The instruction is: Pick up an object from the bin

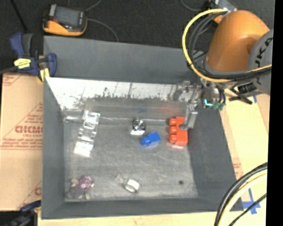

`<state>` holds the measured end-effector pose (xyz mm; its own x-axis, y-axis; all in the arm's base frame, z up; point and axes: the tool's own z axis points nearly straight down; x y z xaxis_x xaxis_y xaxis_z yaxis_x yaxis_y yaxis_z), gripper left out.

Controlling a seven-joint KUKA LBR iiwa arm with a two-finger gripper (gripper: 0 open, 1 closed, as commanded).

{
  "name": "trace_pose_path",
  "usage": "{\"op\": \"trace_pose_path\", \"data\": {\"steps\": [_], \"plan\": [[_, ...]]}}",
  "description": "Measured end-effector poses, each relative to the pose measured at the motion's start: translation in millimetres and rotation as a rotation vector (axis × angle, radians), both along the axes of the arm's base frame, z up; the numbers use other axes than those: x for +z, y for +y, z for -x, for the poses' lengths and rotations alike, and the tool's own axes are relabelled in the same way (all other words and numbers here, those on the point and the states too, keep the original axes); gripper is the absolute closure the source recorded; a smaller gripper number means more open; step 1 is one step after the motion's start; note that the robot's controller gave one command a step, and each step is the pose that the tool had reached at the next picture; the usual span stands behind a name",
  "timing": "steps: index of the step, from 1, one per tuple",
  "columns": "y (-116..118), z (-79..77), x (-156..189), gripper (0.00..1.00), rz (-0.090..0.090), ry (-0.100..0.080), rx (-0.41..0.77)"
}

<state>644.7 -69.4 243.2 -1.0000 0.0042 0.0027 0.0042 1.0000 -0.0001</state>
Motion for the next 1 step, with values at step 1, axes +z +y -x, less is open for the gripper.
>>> {"op": "trace_pose_path", "data": {"steps": [1], "plan": [[37.8,3.8,-137.4,0.0,-0.002,0.001,-0.041]]}}
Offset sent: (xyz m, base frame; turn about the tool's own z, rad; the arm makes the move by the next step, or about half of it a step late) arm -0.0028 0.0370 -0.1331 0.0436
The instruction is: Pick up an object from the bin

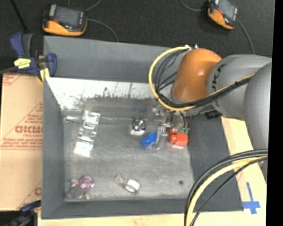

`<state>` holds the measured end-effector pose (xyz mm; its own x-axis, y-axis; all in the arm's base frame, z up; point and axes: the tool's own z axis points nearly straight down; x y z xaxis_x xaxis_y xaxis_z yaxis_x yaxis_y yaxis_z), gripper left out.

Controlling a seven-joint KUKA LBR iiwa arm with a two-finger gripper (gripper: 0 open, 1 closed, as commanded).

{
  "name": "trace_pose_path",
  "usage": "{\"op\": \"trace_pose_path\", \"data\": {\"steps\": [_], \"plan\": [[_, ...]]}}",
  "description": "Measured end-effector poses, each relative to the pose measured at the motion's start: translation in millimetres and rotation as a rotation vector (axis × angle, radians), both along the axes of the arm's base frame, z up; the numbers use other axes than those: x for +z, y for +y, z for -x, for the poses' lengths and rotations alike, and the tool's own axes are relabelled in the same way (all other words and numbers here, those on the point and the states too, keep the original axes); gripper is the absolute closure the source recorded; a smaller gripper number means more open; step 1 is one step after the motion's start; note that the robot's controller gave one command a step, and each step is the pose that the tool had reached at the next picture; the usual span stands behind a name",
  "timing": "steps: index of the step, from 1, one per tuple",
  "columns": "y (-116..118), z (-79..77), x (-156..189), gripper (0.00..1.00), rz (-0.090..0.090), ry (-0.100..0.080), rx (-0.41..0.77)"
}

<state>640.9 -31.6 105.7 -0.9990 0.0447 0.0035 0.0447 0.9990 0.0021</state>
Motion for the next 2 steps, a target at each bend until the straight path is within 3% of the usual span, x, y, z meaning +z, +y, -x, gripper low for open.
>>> {"op": "trace_pose_path", "data": {"steps": [1,2], "plan": [[1.9,6.4,-37.3,0.0,0.002,-0.004,-0.002],[1.4,5.1,-34.7,1.0,0.004,-0.008,0.0]]}}
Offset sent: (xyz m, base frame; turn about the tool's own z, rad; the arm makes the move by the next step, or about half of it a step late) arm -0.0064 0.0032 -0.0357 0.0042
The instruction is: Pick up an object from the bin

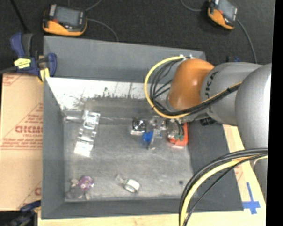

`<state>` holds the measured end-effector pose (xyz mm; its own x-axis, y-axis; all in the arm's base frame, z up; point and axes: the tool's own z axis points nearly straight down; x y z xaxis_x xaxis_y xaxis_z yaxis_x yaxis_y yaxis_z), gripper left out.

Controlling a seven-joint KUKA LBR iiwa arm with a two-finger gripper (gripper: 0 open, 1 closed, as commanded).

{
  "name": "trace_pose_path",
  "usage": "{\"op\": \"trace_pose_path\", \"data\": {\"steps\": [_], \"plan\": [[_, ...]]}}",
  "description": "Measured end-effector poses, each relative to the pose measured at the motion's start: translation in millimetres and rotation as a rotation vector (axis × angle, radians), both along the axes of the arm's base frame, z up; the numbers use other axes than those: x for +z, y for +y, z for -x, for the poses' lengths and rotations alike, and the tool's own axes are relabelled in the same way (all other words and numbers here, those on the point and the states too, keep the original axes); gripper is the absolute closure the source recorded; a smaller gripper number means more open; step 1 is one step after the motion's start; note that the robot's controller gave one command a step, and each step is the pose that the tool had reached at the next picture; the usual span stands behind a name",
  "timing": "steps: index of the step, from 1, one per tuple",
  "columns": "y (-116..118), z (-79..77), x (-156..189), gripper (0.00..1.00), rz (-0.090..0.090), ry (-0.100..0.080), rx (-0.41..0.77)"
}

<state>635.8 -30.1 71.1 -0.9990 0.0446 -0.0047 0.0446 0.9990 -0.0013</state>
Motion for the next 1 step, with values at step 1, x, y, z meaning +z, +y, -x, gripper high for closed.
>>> {"op": "trace_pose_path", "data": {"steps": [1], "plan": [[1.2,59.4,140.8,1.0,-0.002,-0.007,-0.025]]}}
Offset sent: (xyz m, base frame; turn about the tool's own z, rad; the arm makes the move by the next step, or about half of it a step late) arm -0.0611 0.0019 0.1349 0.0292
